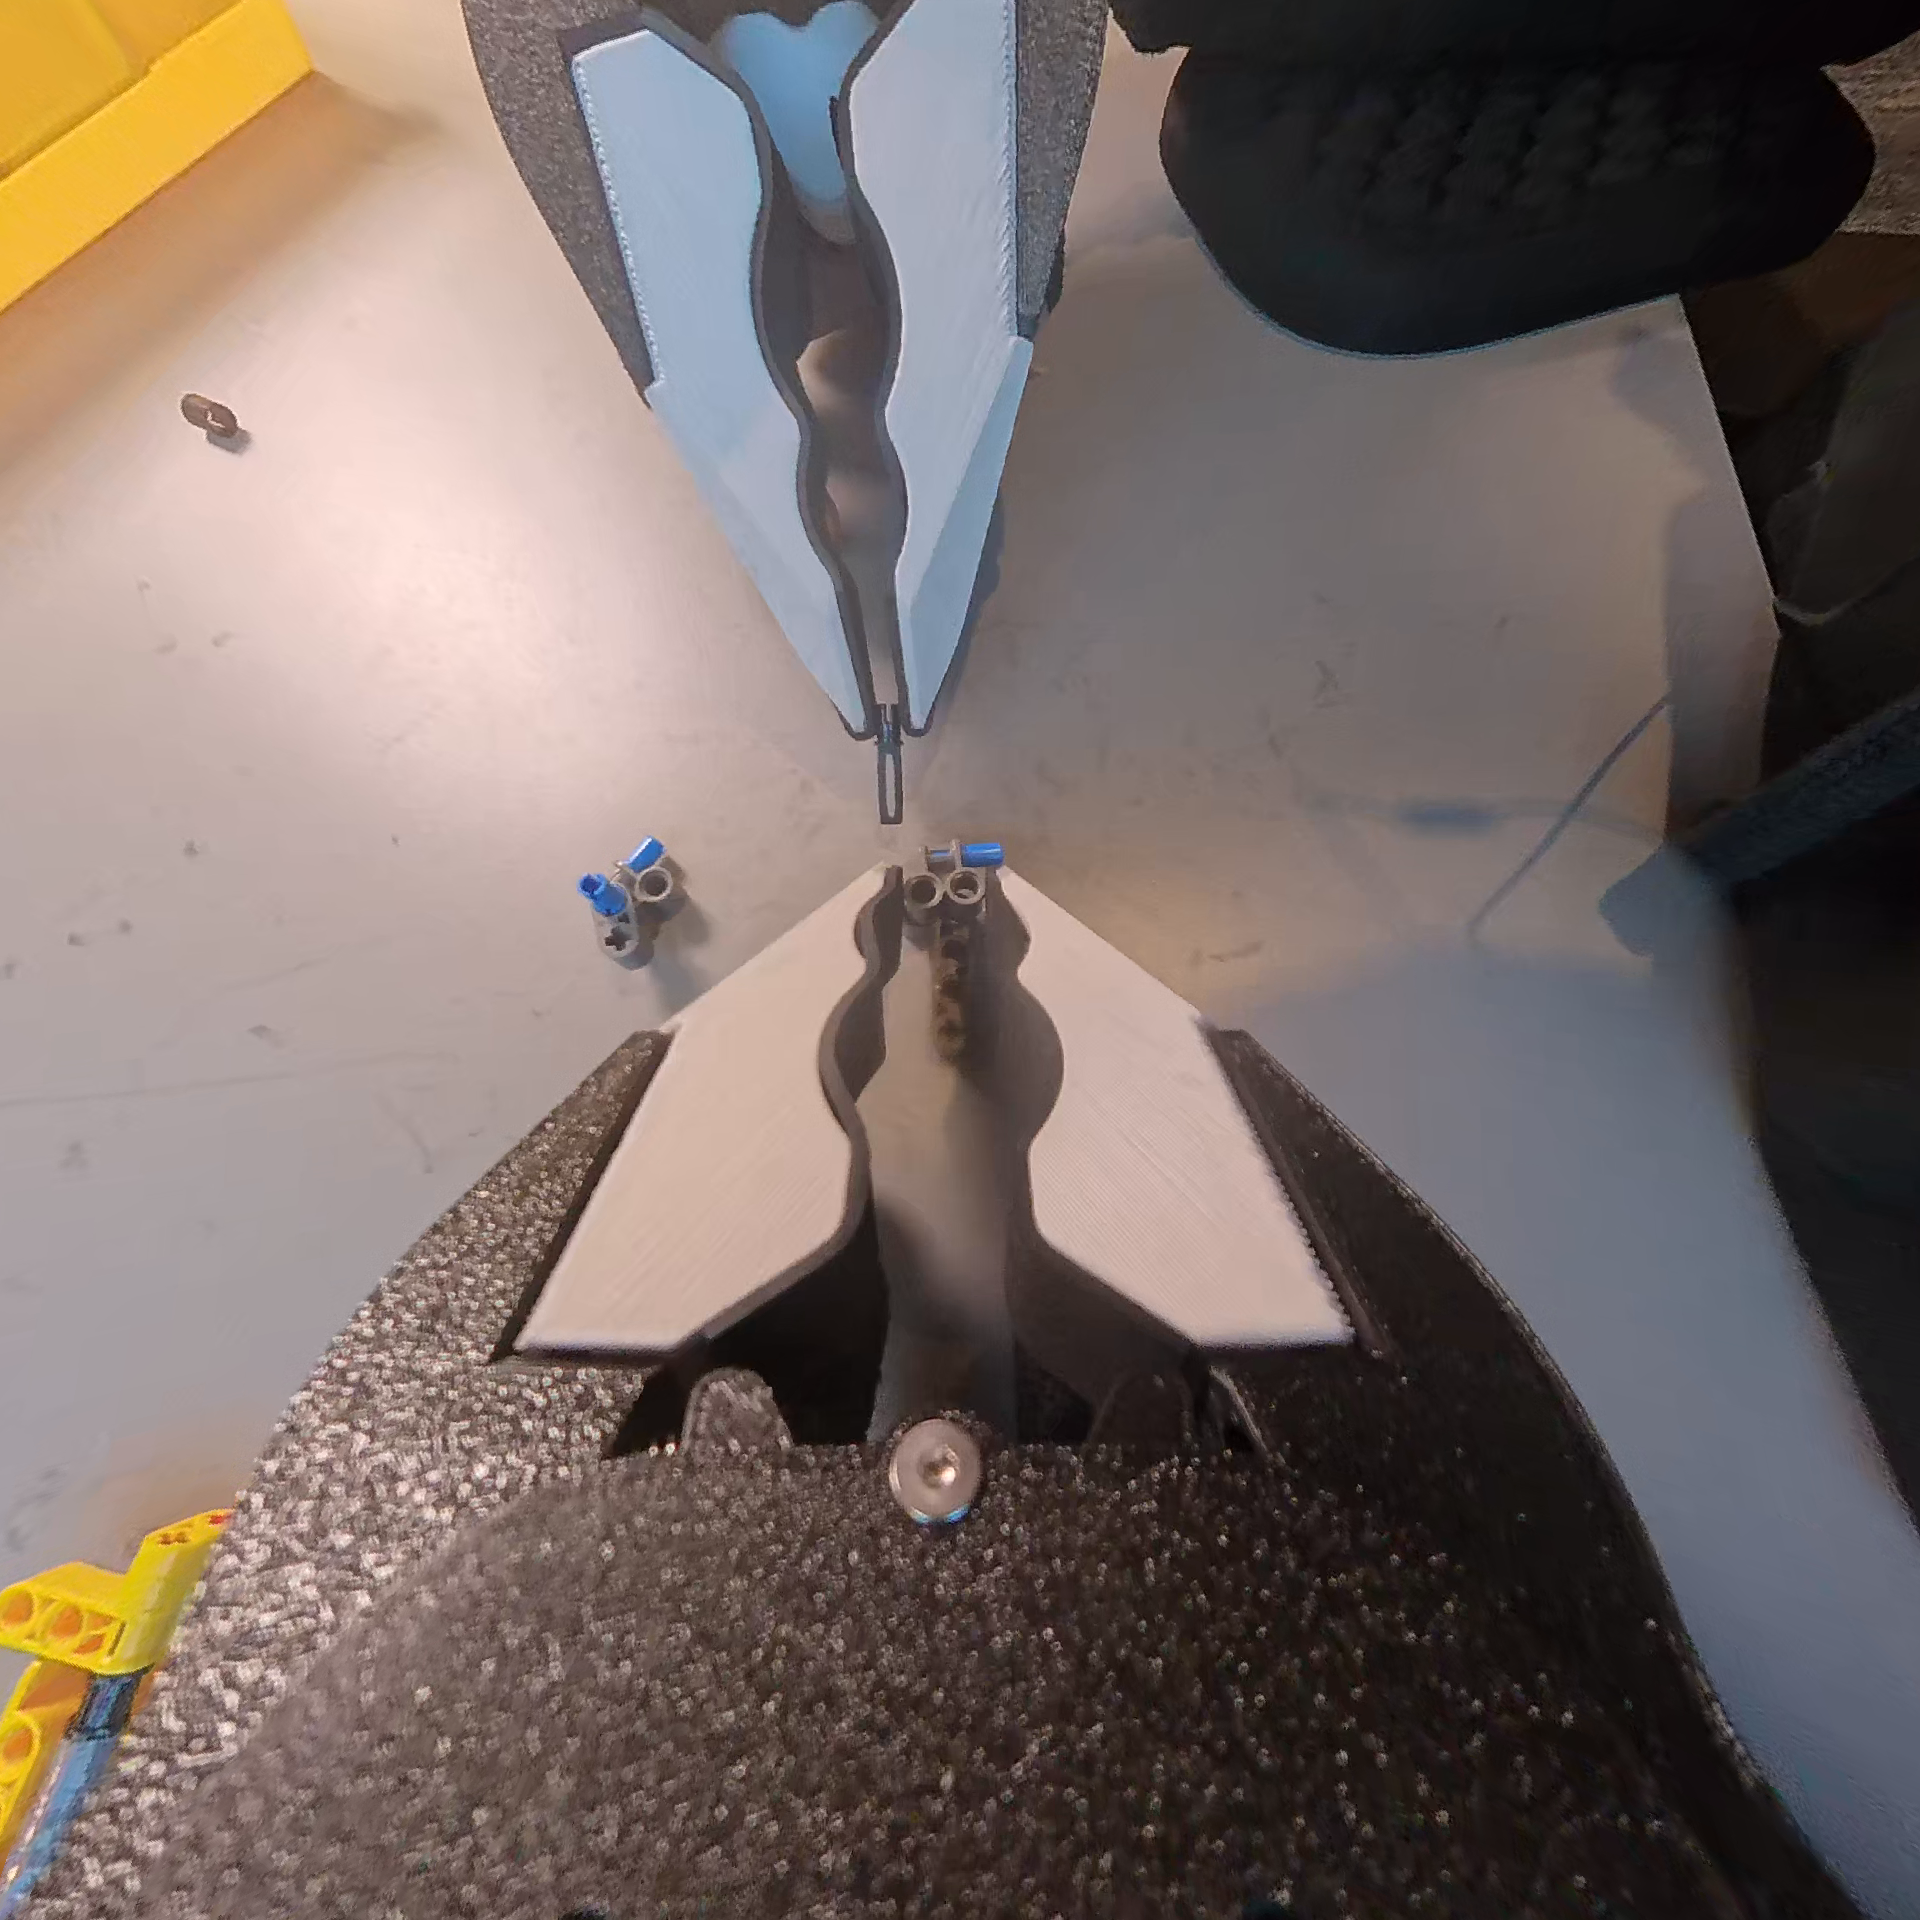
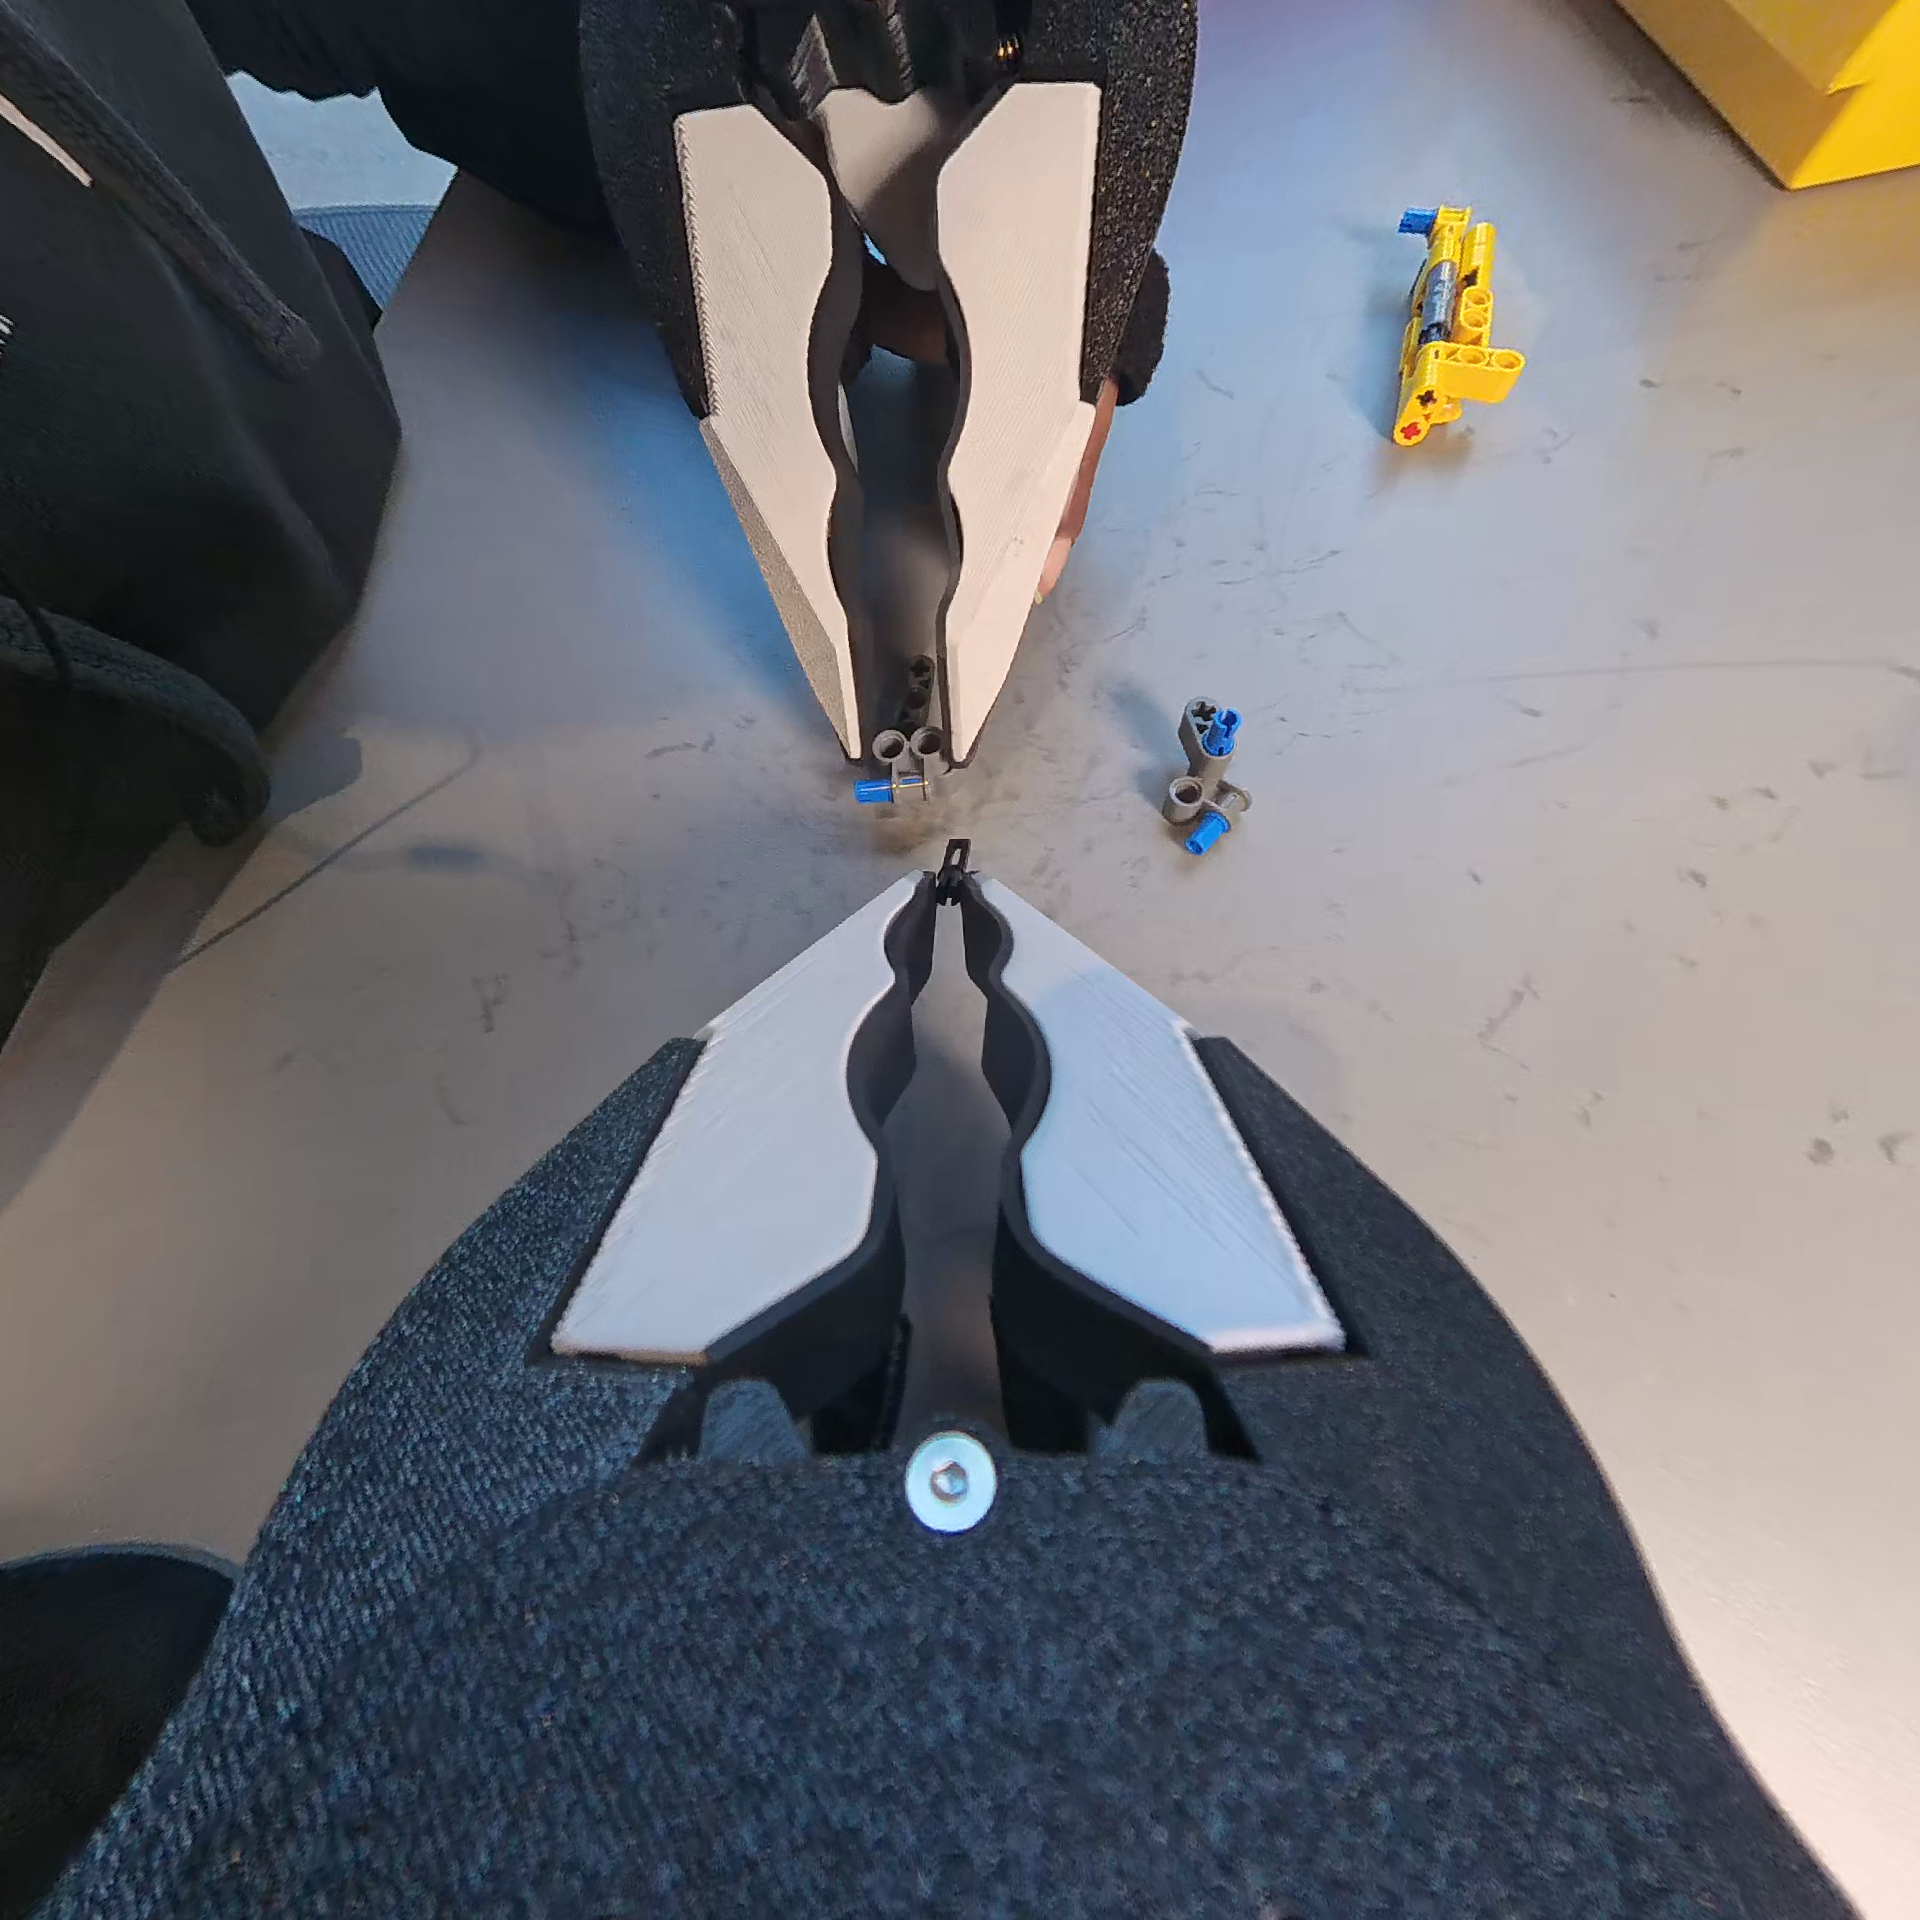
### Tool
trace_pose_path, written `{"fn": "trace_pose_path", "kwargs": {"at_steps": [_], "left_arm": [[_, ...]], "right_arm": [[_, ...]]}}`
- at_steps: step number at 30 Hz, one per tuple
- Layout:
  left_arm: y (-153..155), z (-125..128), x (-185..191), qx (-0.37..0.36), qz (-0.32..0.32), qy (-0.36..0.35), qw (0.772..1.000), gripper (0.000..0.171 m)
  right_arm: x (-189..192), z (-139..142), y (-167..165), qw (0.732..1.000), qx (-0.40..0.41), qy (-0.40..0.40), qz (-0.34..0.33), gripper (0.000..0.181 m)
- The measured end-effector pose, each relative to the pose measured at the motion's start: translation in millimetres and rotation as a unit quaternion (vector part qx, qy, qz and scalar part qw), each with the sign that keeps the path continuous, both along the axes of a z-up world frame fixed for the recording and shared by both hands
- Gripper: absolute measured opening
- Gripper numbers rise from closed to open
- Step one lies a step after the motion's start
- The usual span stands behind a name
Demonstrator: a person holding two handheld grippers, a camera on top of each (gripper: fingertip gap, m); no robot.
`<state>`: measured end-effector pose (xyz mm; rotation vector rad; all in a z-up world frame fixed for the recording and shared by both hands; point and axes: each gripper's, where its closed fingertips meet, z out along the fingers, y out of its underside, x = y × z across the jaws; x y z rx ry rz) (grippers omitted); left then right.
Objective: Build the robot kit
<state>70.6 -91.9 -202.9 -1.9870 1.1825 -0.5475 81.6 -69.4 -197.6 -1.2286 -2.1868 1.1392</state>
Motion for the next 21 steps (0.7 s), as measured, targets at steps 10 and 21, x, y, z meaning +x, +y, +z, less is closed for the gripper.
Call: {"fn": "trace_pose_path", "kwargs": {"at_steps": [10, 21], "left_arm": [[1, 1, -3, -0.001, 0.001, 0.001, 1.000, 0.018], [-2, 4, -16, -0.006, 0.019, 0.004, 1.000, 0.029]], "right_arm": [[0, 0, 0, 1.000, -0.002, 0.000, 0.000, 0.004], [0, 0, 0, 1.000, 0.000, 0.000, -0.001, 0.004]]}}
